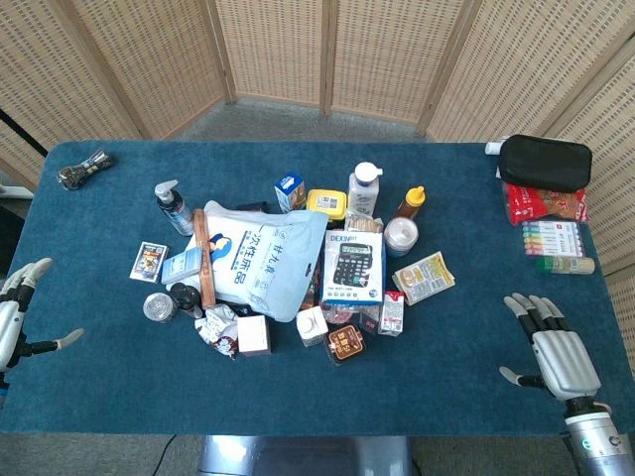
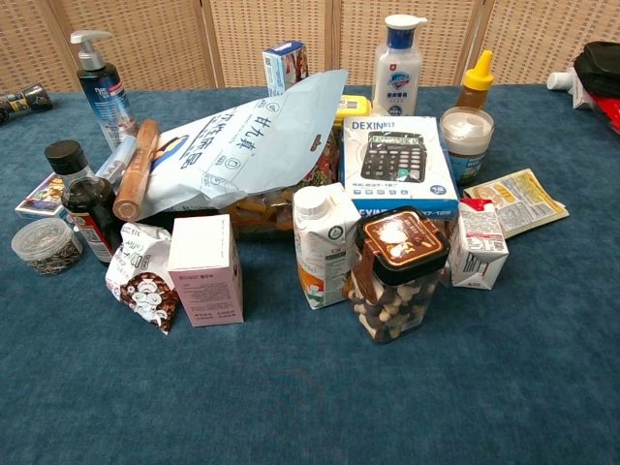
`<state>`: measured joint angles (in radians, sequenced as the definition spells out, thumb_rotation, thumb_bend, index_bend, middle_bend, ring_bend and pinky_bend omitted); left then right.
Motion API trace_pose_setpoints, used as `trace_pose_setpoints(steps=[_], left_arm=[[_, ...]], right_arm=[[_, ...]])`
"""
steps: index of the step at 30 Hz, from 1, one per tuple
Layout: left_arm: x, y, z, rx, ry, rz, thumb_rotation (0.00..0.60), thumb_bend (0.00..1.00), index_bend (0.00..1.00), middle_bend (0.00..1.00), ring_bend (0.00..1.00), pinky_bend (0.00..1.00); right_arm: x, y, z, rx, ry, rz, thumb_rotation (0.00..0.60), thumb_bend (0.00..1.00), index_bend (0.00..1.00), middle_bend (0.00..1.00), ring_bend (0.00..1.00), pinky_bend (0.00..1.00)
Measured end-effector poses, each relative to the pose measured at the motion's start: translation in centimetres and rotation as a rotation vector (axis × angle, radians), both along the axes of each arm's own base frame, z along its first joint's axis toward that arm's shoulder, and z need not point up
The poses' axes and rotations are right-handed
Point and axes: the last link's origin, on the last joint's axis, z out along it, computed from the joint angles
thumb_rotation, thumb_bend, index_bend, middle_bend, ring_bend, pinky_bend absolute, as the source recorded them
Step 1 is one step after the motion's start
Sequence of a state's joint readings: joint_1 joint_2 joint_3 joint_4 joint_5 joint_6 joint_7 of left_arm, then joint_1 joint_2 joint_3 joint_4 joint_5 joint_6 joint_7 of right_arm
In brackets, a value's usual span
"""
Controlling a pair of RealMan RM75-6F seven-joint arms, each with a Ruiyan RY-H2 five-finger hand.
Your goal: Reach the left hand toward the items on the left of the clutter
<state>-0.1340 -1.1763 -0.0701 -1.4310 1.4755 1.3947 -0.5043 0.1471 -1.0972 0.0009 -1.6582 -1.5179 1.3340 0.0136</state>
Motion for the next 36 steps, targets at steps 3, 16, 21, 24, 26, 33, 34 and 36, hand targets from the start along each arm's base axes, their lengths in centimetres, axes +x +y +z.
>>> trace_pose_setpoints(steps=[3,16,21,24,26,33,34,36], left_arm=[[0.0,0.0,-0.2,-0.006,0.004,0.001,0.6,0.0,0.0,0.0,0.0,0.0],[1.6,0.4,-4.1,-0.095,-0.047,-0.042,0.6,0.0,0.0,0.0,0.0,0.0],[2.8,1.5,-7.6,-0.135,-0.109,-0.065,0.6,0.0,0.0,0.0,0.0,0.0],[3.8,2.3,-10.0,-0.153,-0.148,-0.081,0.6,0.0,0.0,0.0,0.0,0.0],[4.6,3.0,-11.4,-0.163,-0.17,-0.092,0.6,0.0,0.0,0.0,0.0,0.0],[6.5,4.7,-14.4,-0.173,-0.218,-0.117,0.6,0.0,0.0,0.0,0.0,0.0],[6.7,4.9,-14.6,-0.172,-0.221,-0.12,0.6,0.0,0.0,0.0,0.0,0.0],[7.0,5.1,-14.9,-0.166,-0.226,-0.123,0.6,0.0,0.0,0.0,0.0,0.0]], right_arm=[[0.0,0.0,0.0,0.001,-0.001,0.002,0.581,0.0,0.0,0.0,0.0,0.0],[0.1,-0.1,0.2,-0.007,-0.011,0.006,0.583,0.0,0.0,0.0,0.0,0.0],[0.1,0.0,0.2,-0.002,-0.01,0.004,0.584,0.0,0.0,0.0,0.0,0.0],[0.0,-0.1,0.3,-0.005,-0.012,0.002,0.581,0.0,0.0,0.0,0.0,0.0],[-0.1,-0.1,0.3,-0.003,-0.014,-0.001,0.583,0.0,0.0,0.0,0.0,0.0],[-0.2,-0.2,0.5,-0.009,-0.023,-0.006,0.582,0.0,0.0,0.0,0.0,0.0],[-0.2,-0.2,0.5,-0.01,-0.024,-0.006,0.582,0.0,0.0,0.0,0.0,0.0],[-0.3,-0.2,0.6,-0.011,-0.026,-0.009,0.583,0.0,0.0,0.0,0.0,0.0]])
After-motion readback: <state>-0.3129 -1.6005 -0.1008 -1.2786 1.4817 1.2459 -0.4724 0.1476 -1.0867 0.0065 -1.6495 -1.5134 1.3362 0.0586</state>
